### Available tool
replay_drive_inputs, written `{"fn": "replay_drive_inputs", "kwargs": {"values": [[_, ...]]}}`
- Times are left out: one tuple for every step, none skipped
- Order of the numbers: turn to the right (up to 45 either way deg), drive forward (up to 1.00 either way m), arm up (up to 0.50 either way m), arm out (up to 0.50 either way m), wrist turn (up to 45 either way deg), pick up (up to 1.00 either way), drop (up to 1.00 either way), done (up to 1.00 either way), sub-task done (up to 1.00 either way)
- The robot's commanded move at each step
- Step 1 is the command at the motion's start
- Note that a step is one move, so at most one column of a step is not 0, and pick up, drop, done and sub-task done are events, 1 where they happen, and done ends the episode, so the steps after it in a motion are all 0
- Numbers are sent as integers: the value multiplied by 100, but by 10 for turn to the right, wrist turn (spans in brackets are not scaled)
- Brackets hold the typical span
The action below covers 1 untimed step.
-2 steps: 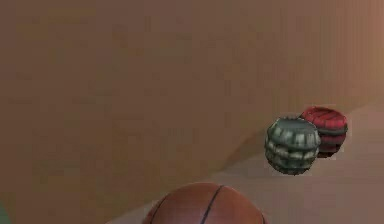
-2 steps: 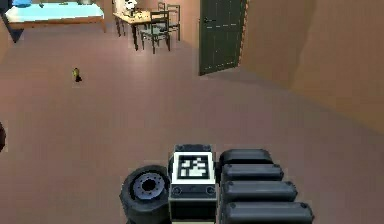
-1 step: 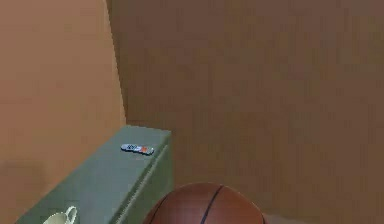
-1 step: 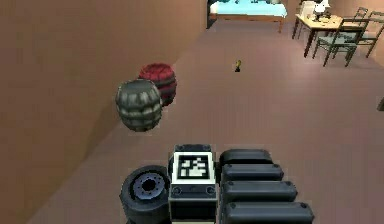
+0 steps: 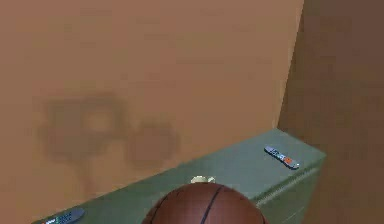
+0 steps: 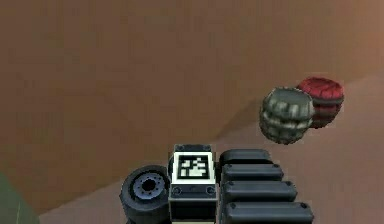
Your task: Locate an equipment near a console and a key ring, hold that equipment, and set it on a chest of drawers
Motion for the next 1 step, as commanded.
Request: {"fn": "replay_drive_inputs", "kwargs": {"values": [[-450, 0, 0, 0, 0, 0, 0, 0, 0]]}}
